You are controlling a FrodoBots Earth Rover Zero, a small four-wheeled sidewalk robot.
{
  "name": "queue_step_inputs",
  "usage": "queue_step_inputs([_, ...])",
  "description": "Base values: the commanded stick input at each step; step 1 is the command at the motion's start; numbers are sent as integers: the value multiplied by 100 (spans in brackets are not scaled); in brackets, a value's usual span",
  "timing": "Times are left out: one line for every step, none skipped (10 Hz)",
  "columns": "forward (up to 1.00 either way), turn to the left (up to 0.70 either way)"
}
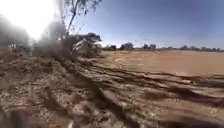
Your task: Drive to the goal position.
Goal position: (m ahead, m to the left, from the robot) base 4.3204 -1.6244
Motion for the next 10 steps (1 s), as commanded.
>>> queue_step_inputs([70,0])
queue_step_inputs([70,0])
queue_step_inputs([70,0])
queue_step_inputs([70,0])
queue_step_inputs([70,0])
queue_step_inputs([70,0])
queue_step_inputs([70,0])
queue_step_inputs([70,0])
queue_step_inputs([70,0])
queue_step_inputs([70,0])
